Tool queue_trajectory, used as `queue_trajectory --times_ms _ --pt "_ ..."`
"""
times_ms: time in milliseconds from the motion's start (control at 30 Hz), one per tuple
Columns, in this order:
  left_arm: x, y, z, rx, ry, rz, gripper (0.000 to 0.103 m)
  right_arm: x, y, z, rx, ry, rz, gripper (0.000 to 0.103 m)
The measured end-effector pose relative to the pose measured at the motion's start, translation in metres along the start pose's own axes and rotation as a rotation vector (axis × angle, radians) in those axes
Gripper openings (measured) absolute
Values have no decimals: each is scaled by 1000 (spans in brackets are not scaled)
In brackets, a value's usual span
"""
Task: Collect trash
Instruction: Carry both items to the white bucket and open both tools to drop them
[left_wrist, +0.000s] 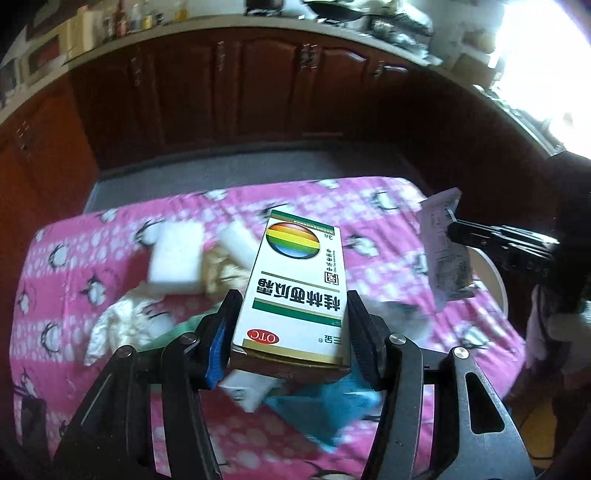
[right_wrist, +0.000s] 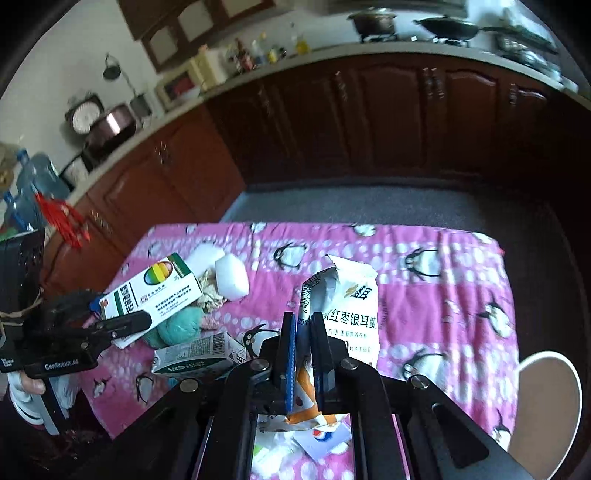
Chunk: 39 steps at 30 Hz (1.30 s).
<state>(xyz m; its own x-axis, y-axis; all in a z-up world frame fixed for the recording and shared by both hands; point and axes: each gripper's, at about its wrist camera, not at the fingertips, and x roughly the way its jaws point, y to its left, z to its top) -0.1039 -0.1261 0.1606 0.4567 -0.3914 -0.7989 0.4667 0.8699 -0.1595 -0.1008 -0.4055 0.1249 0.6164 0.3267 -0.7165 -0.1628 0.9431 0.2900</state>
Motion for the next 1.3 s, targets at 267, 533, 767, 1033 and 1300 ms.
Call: queue_trajectory --times_ms 267,533,767,1033,1300 --pt "6 -89 10 114 23 -157 54 -67 -50 -28 84 -71 -80 7" --pt "52 -193 8 219 111 -270 54 -121 -132 -65 227 -95 -242 7" --pt "105 -255 2 269 176 -303 54 -112 -200 -100 335 -54 -367 7" --pt "161 -302 0 241 246 -331 49 -82 -268 -149 467 -32 -445 7" --pt "195 -317 -4 250 308 -330 49 -65 -287 -177 589 35 -408 24"
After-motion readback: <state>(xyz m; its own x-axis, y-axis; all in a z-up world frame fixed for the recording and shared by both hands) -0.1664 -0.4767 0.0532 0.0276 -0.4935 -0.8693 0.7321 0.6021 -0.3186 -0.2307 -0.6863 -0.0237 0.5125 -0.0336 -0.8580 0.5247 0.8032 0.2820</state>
